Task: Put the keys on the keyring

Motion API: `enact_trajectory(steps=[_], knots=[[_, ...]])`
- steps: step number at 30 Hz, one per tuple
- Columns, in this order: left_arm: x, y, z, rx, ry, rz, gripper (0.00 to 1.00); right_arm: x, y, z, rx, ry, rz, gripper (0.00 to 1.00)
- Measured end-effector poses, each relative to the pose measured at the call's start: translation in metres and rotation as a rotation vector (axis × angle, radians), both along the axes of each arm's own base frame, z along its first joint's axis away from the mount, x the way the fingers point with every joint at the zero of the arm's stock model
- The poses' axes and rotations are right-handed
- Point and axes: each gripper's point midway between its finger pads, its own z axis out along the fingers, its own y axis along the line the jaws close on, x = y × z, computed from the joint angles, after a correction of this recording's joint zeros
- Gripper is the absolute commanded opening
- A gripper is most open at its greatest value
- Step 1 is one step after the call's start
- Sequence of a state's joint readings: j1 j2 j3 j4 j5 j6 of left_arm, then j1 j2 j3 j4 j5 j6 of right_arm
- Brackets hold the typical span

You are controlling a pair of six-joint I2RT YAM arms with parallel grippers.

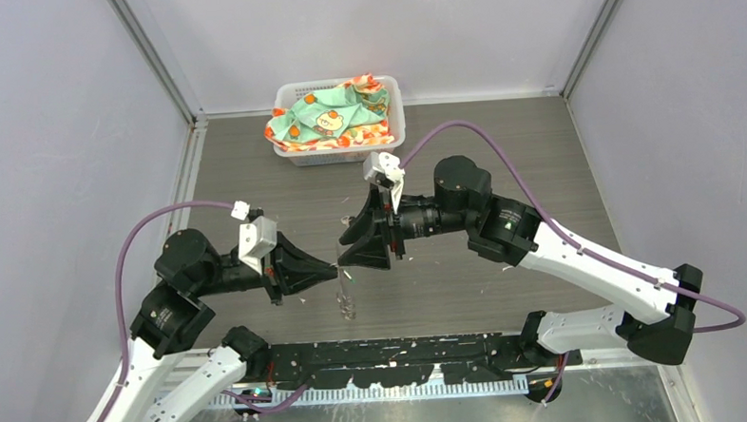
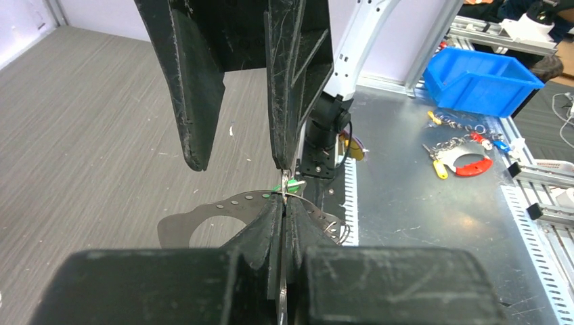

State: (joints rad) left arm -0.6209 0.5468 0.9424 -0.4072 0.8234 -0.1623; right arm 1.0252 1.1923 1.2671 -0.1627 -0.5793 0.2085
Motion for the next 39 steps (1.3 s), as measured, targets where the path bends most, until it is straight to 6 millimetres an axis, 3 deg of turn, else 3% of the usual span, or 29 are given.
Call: enact_trajectory(steps=[12,16,30,39], knots=[[-0.003,0.000,0.003,-0.011,0.032,-0.006,0.00,-0.019,0.000,0.012,0.048,0.016,0.109,0.47],[-0.002,-0.001,0.003,-0.011,0.048,-0.004,0.00,-0.023,0.000,0.014,0.053,0.022,0.131,0.39],[0.002,-0.003,0.006,-0.021,0.080,0.011,0.00,-0.026,-0.001,0.013,0.048,0.036,0.145,0.31],[0.002,-0.002,0.013,-0.035,0.066,0.016,0.00,-0.020,0.001,0.012,0.048,0.042,0.110,0.10]])
